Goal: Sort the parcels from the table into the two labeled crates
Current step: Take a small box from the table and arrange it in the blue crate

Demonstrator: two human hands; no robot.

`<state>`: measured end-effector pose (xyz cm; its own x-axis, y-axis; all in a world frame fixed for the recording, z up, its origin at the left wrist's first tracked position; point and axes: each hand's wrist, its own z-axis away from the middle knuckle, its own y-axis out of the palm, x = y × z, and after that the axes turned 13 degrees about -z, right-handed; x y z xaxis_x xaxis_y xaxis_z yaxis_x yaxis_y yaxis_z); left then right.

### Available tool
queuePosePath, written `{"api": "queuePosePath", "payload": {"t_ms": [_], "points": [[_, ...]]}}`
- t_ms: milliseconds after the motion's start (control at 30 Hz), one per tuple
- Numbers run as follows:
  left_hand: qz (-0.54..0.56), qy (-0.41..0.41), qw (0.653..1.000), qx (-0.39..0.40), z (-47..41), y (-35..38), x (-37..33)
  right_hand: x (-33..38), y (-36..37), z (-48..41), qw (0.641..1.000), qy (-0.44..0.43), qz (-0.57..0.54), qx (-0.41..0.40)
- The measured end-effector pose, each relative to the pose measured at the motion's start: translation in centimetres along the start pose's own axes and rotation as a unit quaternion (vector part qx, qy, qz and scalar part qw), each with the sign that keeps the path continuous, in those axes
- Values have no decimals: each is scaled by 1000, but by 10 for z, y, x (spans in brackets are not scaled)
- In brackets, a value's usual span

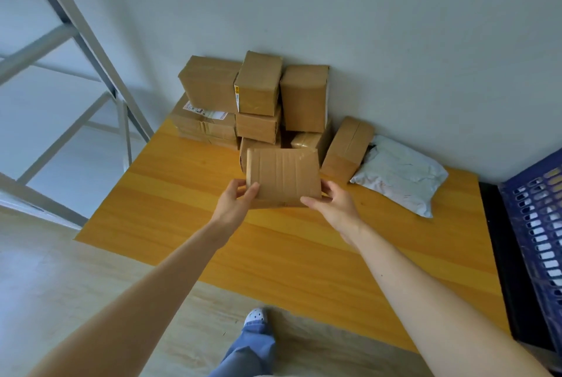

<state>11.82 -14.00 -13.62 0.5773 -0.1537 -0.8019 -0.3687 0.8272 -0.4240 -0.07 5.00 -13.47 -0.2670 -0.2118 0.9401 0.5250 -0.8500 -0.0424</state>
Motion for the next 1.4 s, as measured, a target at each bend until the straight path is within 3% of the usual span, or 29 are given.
{"api": "queuePosePath", "payload": {"t_ms": [167,300,533,733,1000,1267,1400], "points": [[45,32,998,5,44,7,-20,14,-15,36,996,-44,-53,-52],[79,47,996,12,77,8,-28,17,-25,65,994,-61,-76,-41],[61,86,994,8,119,13,-48,27,-46,118,990,-98,-97,-1],[63,127,990,2,148,4,-63,38,-50,142,993,-115,-26,3],[-16,166,986,-18,163,-19,-70,64,-32,157,977,-198,-51,-57],[-84,210,974,-10,166,-34,-71,76,-19,162,974,-172,-103,-107],[-56,218,974,-16,166,-34,-71,81,-18,164,972,-171,-114,-114]]}}
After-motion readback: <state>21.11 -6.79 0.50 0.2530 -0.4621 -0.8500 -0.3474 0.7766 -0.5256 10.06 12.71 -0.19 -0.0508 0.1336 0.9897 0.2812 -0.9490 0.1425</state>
